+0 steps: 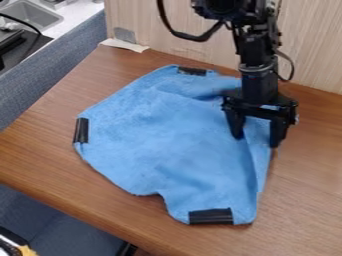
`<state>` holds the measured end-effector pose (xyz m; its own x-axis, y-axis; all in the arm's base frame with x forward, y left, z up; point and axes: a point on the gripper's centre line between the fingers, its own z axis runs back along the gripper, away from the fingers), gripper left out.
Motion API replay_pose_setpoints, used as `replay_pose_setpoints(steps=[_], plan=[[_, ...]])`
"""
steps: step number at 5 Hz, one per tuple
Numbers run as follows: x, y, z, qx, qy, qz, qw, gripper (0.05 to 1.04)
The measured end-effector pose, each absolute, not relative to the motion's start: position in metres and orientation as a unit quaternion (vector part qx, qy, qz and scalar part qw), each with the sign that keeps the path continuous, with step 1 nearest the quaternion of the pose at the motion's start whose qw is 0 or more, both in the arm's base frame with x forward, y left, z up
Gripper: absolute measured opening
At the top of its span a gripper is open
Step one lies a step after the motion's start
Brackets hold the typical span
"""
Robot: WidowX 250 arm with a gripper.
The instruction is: Folds the cloth from bottom right to top left
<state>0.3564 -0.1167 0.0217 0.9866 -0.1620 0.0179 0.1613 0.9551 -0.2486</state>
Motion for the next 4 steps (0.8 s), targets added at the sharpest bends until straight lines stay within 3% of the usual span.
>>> replay_pose_setpoints(steps=[1, 2, 3, 4], plan=[[0.3556, -0.1189, 0.0202, -0.100, -0.002, -0.090, 0.991, 0.691], [0.3531, -0.1176, 0.0178, -0.098, 0.002, -0.088, 0.991, 0.387], [0.3508, -0.1180, 0.0170, -0.098, 0.005, -0.089, 0.991, 0.168], [0.3481, -0.1172, 0.0165, -0.102, 0.006, -0.081, 0.991, 0.075]])
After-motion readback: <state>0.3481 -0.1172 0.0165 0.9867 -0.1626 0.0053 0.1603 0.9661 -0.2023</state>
